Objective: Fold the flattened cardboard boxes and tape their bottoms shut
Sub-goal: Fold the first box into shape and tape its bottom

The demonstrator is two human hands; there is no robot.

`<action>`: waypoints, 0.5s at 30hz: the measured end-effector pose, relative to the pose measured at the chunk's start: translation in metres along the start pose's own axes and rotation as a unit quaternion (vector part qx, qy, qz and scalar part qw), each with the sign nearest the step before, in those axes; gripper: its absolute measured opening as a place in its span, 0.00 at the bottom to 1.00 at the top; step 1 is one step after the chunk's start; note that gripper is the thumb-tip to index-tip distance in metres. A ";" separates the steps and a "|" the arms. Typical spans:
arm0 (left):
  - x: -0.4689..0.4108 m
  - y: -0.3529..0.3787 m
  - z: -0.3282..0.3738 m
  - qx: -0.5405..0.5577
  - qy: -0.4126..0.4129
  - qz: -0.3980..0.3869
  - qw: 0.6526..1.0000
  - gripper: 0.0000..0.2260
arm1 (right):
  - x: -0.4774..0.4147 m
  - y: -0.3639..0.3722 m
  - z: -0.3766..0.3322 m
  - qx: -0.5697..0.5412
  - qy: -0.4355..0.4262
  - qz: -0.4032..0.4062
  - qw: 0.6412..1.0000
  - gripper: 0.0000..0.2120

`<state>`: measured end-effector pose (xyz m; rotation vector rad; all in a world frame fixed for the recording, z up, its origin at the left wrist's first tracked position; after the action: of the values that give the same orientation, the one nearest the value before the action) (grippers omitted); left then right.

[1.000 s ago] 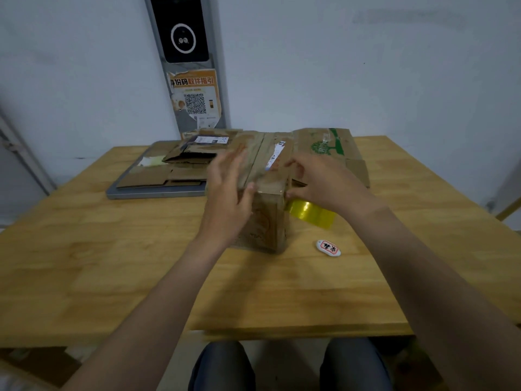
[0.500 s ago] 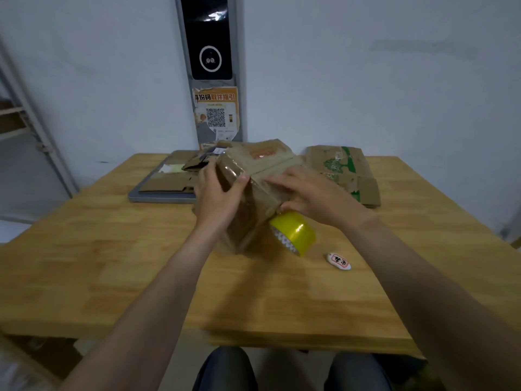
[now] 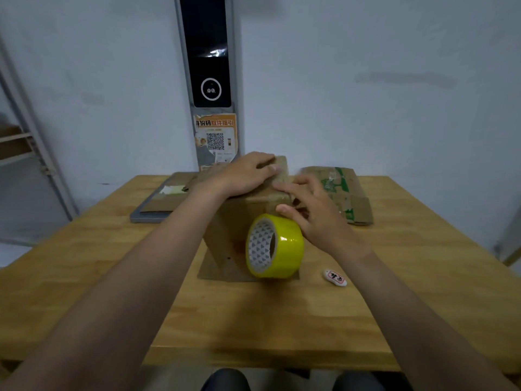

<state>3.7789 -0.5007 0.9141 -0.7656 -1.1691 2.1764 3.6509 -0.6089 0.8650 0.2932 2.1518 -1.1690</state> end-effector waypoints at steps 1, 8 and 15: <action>0.001 0.003 0.005 -0.002 0.012 -0.009 1.000 0.21 | 0.003 -0.003 0.009 -0.005 0.019 0.013 1.000 0.18; 0.035 -0.007 0.027 -0.020 0.079 0.151 0.985 0.06 | 0.000 -0.010 0.033 0.001 0.062 0.020 0.998 0.19; 0.085 0.033 0.028 0.046 -0.038 0.125 0.990 0.17 | -0.013 0.001 0.032 0.023 0.075 0.045 0.996 0.22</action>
<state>3.6948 -0.4728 0.8801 -0.8346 -1.0470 2.4662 3.6756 -0.6326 0.8608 0.5072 2.2188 -1.1784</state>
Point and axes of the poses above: each hand's wrist, its own x-axis away from the middle knuckle, its own y-axis out of the palm, z = x × y, the point moved 8 cm from there along -x, towards the middle knuckle, and after that the axes turned 4 degrees about -z, right-handed, at the moved point
